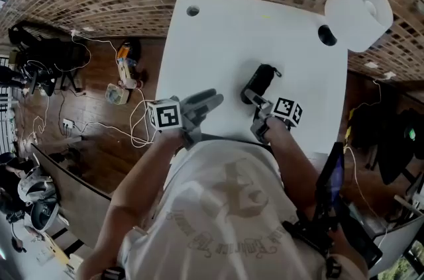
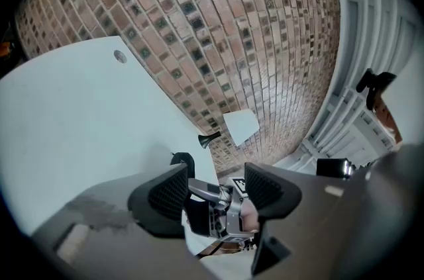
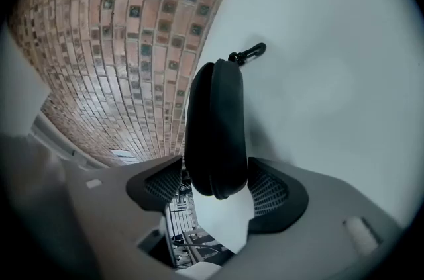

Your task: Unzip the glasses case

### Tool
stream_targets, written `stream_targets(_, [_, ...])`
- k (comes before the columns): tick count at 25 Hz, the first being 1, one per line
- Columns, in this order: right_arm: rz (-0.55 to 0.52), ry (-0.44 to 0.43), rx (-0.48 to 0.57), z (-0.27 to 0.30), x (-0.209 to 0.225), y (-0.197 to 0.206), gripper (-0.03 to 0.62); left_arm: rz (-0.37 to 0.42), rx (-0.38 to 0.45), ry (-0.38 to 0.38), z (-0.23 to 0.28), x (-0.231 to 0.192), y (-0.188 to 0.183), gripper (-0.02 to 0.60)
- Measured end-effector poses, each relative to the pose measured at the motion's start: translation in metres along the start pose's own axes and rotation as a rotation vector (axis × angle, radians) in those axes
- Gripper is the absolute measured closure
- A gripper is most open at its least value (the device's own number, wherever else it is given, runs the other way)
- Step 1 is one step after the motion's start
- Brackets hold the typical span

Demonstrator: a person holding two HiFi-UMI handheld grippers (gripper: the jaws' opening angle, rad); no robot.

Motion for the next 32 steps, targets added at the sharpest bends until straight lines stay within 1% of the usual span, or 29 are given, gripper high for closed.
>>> stream_targets(2, [-0.006, -0.006, -0.025, -0.001, 0.0, 0.006, 0.29, -0.005, 0.008, -0.004, 0.003, 0.001, 0.004, 0.314])
stream_targets(4, [-0.007, -0.012, -0.051, -0.004, 0.001, 0.012, 0.29, -0.002, 0.013, 0.01, 0.008, 0.005, 0.009, 0.314])
stream_targets(9, [-0.023, -0.014, -0.073, -0.021, 0.008, 0.017, 0.292, -0.022, 0.024, -0.012, 0.017, 0.007, 0.026, 0.319])
stream_targets(12, [-0.078, -0.027, -0.056, -0.037, 0.008, 0.012, 0.333, -0.035, 0.04, -0.056, 0.018, 0.006, 0.038, 0.332])
stream_targets(14, [-0.12, -0.041, -0.031, -0.05, 0.006, 0.008, 0.37, -0.015, 0.065, -0.061, 0.019, 0.006, 0.044, 0.382])
stream_targets(17, [-0.182, -0.071, 0.014, -0.07, 0.001, 0.005, 0.427, 0.027, 0.099, -0.092, 0.018, 0.008, 0.051, 0.47])
stream_targets(21, [-0.267, -0.107, 0.048, -0.092, -0.011, 0.011, 0.472, 0.098, 0.127, -0.11, 0.015, 0.011, 0.05, 0.574])
stream_targets(23, [-0.307, -0.118, 0.072, -0.103, -0.017, 0.014, 0.496, 0.129, 0.129, -0.097, 0.015, 0.014, 0.05, 0.58])
stream_targets(25, [-0.365, -0.117, 0.11, -0.115, -0.023, 0.014, 0.507, 0.187, 0.113, -0.082, 0.018, 0.016, 0.05, 0.58])
stream_targets(29, [-0.575, -0.138, 0.178, -0.133, -0.042, 0.02, 0.515, 0.316, 0.073, -0.088, 0.012, 0.023, 0.054, 0.58])
stream_targets(32, [-0.702, -0.142, 0.223, -0.148, -0.059, 0.031, 0.535, 0.395, 0.054, -0.084, 0.005, 0.032, 0.056, 0.58])
Point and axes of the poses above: the fingertips, and each gripper's own axes: z forward along the fingers, x to its right, y out of its underside, the point moved 2 cm from there along -z, backward along the fingers, and after that the axes turned 5 degrees about y, right-handed, at the moved point
